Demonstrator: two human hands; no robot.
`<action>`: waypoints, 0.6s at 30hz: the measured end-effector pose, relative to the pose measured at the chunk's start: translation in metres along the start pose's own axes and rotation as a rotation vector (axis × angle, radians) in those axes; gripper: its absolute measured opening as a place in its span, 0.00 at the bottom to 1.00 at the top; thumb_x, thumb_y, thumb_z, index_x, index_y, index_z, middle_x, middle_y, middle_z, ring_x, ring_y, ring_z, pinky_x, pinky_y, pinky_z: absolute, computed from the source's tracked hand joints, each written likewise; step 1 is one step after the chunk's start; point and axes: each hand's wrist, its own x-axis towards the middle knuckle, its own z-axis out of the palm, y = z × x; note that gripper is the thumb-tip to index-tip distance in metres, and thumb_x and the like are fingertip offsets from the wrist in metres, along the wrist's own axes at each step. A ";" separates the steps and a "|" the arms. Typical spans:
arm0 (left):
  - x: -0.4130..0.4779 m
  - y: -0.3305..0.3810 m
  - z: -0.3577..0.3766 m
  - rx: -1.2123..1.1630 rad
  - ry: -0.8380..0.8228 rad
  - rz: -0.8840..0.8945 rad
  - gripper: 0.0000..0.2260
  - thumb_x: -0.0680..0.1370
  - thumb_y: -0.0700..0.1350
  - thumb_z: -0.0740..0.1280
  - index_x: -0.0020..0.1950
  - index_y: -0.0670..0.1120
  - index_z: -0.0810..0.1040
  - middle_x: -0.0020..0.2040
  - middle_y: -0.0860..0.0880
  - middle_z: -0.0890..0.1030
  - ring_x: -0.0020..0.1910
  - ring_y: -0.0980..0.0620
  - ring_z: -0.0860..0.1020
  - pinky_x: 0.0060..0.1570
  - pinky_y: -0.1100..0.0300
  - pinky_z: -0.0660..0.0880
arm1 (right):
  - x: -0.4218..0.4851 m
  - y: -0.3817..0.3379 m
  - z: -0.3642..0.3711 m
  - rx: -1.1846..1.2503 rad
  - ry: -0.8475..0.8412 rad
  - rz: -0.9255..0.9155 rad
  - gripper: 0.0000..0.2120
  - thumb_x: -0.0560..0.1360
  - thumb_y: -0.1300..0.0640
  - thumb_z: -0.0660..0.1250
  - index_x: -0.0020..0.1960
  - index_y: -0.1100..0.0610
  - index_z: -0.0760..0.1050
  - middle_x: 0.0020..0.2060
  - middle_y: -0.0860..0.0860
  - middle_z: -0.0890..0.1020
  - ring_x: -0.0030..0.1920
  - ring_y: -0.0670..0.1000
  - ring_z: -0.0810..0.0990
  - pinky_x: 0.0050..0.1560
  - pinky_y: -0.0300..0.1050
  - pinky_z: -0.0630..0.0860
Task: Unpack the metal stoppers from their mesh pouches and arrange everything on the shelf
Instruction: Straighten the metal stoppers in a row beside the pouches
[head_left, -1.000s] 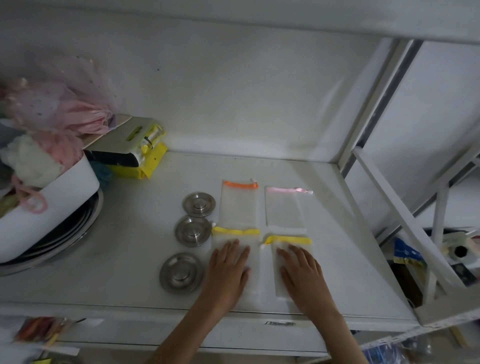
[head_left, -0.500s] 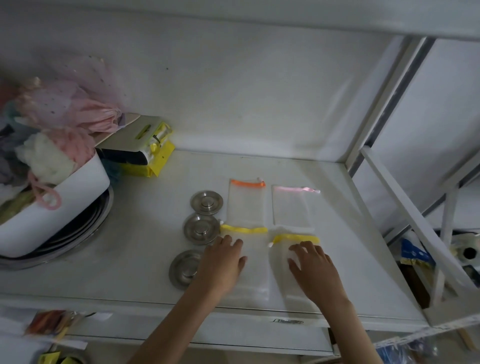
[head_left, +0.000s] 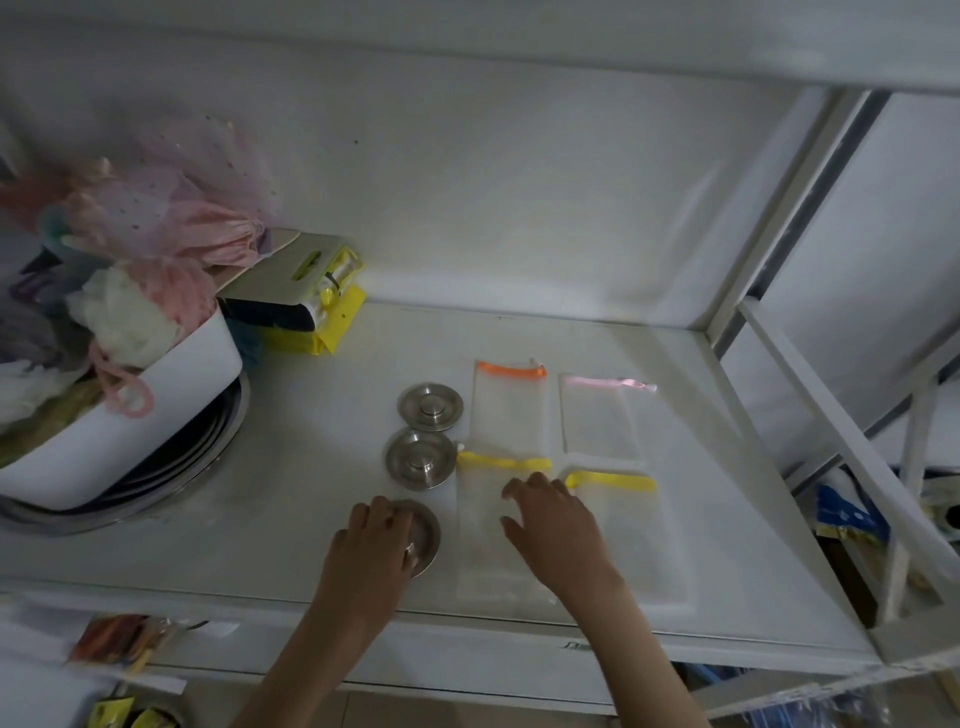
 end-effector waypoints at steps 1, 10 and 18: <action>-0.003 0.000 0.003 0.007 0.032 0.010 0.20 0.56 0.47 0.81 0.43 0.46 0.79 0.41 0.46 0.80 0.36 0.46 0.79 0.25 0.57 0.75 | 0.008 -0.007 0.007 0.014 0.008 -0.038 0.15 0.78 0.54 0.60 0.64 0.54 0.69 0.61 0.54 0.73 0.61 0.56 0.71 0.58 0.50 0.71; -0.004 -0.004 0.027 -0.038 0.200 -0.011 0.21 0.58 0.45 0.80 0.48 0.46 0.79 0.45 0.46 0.83 0.41 0.45 0.82 0.42 0.49 0.80 | 0.066 -0.063 0.046 -0.003 -0.026 -0.270 0.23 0.73 0.63 0.62 0.68 0.56 0.68 0.70 0.54 0.65 0.72 0.56 0.60 0.66 0.50 0.63; -0.002 -0.009 0.034 -0.056 0.165 -0.015 0.22 0.58 0.48 0.79 0.49 0.48 0.79 0.48 0.47 0.83 0.43 0.47 0.82 0.41 0.53 0.79 | 0.078 -0.074 0.035 0.012 0.061 -0.180 0.19 0.74 0.63 0.61 0.65 0.59 0.68 0.65 0.57 0.70 0.63 0.60 0.69 0.60 0.51 0.67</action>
